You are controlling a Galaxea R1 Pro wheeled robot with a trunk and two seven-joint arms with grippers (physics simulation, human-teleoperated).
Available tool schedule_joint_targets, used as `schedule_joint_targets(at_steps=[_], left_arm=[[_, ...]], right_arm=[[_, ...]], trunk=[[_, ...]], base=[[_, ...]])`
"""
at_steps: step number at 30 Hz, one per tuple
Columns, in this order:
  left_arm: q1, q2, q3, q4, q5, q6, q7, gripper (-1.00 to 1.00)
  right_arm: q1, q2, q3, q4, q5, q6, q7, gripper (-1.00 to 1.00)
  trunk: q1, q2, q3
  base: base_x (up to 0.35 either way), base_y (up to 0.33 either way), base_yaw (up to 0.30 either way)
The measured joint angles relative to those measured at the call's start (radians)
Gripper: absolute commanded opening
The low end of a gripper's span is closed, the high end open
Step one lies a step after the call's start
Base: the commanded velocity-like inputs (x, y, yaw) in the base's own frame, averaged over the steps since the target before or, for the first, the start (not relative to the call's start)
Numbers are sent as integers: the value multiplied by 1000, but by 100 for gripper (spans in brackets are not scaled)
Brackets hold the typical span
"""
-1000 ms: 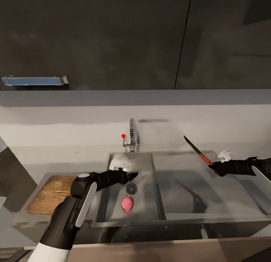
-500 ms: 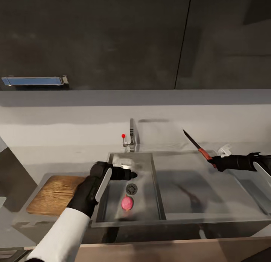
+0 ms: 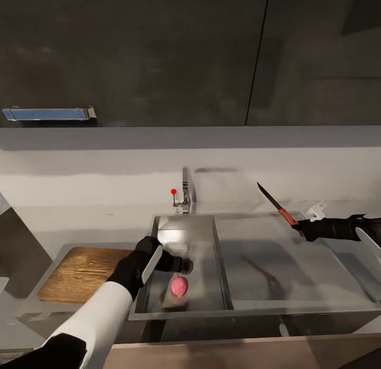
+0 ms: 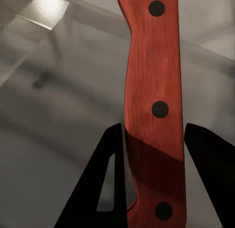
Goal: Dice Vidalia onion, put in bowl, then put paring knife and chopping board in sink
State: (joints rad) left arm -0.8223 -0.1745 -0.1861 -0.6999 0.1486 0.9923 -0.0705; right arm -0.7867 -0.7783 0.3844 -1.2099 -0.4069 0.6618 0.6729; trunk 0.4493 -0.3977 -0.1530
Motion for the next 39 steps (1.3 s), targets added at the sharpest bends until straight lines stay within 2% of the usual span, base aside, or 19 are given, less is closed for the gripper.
schedule_joint_targets(at_steps=[7, 12, 16, 20, 27, 39], left_arm=[[0, 0, 1, 110, 3, -3, 33, 100], [-1, 0, 3, 150, 3, -4, 35, 100], [-1, 0, 4, 164, 25, -4, 36, 100], [-1, 0, 4, 171, 33, -4, 35, 100], [-1, 0, 3, 149, 3, -5, 36, 100], [-8, 0, 3, 129, 3, -5, 36, 100]], right_arm=[[0, 0, 3, 0, 0, 0, -1, -100], [0, 0, 4, 0, 0, -1, -1, -100], [0, 0, 5, 0, 0, 0, -1, -100], [0, 0, 5, 0, 0, -1, -1, -100], [0, 0, 6, 0, 0, -1, -2, -100], [0, 0, 7, 0, 0, -1, -2, -100]], trunk=[[0, 0, 0], [0, 0, 0], [0, 0, 0], [0, 0, 0], [0, 0, 0], [0, 0, 0]], base=[[0, 0, 0], [0, 0, 0], [0, 0, 0], [0, 0, 0], [0, 0, 0], [0, 0, 0]])
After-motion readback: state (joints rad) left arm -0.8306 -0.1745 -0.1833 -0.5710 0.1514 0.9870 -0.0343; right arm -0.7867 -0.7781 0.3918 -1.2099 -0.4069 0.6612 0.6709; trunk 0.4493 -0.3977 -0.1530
